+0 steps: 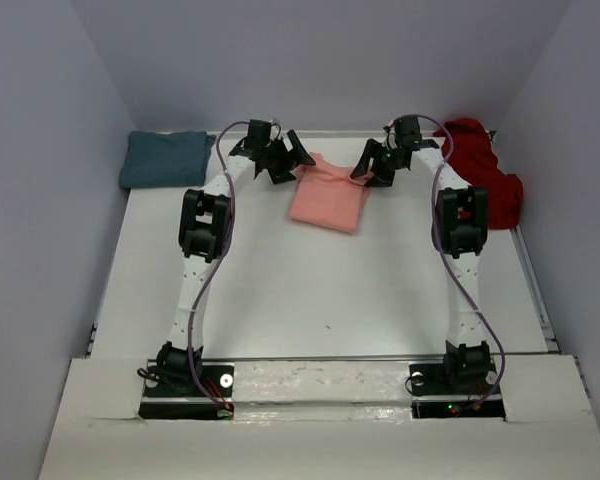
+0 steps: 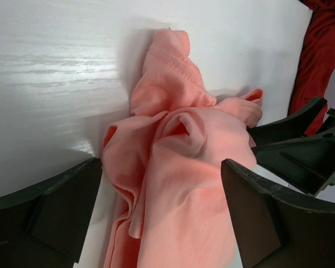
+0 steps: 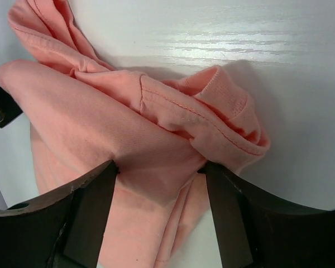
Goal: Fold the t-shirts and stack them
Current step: Fold the tshirt
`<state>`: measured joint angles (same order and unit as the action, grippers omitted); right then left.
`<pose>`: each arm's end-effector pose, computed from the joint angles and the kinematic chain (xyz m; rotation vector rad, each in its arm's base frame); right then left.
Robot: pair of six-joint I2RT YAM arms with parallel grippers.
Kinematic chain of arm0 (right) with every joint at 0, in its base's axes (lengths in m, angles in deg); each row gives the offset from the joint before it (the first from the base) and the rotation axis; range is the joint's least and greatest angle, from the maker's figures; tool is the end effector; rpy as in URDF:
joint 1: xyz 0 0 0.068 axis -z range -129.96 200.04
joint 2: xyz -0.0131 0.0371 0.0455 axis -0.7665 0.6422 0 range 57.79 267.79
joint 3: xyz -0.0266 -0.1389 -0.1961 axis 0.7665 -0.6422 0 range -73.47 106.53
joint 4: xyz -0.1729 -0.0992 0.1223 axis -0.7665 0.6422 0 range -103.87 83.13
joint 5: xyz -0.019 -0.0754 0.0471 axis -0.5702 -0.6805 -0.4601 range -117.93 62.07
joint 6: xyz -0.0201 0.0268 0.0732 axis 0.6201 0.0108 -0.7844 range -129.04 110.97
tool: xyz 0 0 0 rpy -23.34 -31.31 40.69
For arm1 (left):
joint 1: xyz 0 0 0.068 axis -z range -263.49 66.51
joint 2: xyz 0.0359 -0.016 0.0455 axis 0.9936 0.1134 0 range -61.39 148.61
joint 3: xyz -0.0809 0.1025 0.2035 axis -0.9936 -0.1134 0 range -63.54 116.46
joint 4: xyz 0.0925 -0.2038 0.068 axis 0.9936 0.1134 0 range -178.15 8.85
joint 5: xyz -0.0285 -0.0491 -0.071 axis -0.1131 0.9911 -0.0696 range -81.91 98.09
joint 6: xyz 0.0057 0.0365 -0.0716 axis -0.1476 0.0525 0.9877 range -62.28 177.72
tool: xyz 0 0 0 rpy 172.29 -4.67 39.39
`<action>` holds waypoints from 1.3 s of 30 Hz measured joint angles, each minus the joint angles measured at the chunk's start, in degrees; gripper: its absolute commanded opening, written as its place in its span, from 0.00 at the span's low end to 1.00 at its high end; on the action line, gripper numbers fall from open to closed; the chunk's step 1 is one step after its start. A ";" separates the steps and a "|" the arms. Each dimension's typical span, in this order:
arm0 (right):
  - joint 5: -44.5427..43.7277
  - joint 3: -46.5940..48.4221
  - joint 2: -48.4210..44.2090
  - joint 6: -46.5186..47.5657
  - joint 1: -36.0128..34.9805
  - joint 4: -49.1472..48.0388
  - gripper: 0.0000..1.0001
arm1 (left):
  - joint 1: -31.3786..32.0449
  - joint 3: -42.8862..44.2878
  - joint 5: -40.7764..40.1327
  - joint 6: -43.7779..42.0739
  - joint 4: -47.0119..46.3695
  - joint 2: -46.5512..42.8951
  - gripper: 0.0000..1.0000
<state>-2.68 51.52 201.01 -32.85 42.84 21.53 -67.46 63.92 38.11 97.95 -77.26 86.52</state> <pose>0.5024 0.0935 0.1316 0.1818 2.5403 0.7714 0.5226 -0.1864 0.1477 -0.1386 2.2442 -1.1148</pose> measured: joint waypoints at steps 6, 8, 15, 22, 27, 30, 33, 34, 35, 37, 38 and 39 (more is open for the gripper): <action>-1.01 -1.79 -1.55 0.04 0.00 -0.26 0.73 | -0.07 -5.55 -1.38 -3.10 3.85 -5.62 0.99; -1.90 -3.41 -3.17 0.26 0.00 0.02 0.74 | -0.07 -7.48 -1.79 -4.26 4.94 -8.15 0.99; -0.74 -6.97 -11.13 0.44 0.90 0.20 0.78 | -0.07 -11.63 -2.21 -7.28 6.67 -15.67 0.99; 2.16 -13.25 -21.22 -0.46 2.21 -2.10 0.84 | -0.13 -11.74 -1.95 -8.31 7.34 -16.39 0.99; 7.98 -23.47 -23.89 -3.98 5.38 -7.87 0.84 | -0.37 -11.74 -1.44 -9.11 7.61 -16.35 0.99; 10.23 -30.93 -23.52 -7.37 7.43 -10.62 0.84 | -0.50 -11.69 -1.01 -9.77 7.54 -16.06 0.99; 11.87 -33.48 -22.23 -9.60 8.09 -11.80 0.84 | -0.81 -11.43 -0.55 -10.34 7.52 -14.84 0.99; 12.35 -34.07 -22.08 -10.19 7.96 -13.05 0.84 | -0.94 -11.39 -0.46 -10.49 7.56 -14.36 0.99; 12.76 -34.58 -21.99 -10.60 7.85 -13.84 0.84 | -1.05 -11.37 -0.37 -10.69 7.56 -13.77 0.99; 13.73 -35.10 -21.70 -11.61 7.63 -15.45 0.84 | -1.27 -11.37 -0.24 -11.02 7.63 -12.68 0.99; 13.99 -35.10 -21.53 -11.76 7.52 -16.15 0.84 | -1.42 -11.37 -0.22 -11.15 7.65 -12.22 0.99; 14.34 -35.10 -20.98 -12.07 7.48 -17.18 0.84 | -1.53 -11.19 -0.17 -11.32 7.85 -11.54 0.99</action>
<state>11.66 16.41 180.02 -44.91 50.31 4.35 -68.99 52.73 37.93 86.63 -69.41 74.98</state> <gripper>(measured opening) 0.841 0.989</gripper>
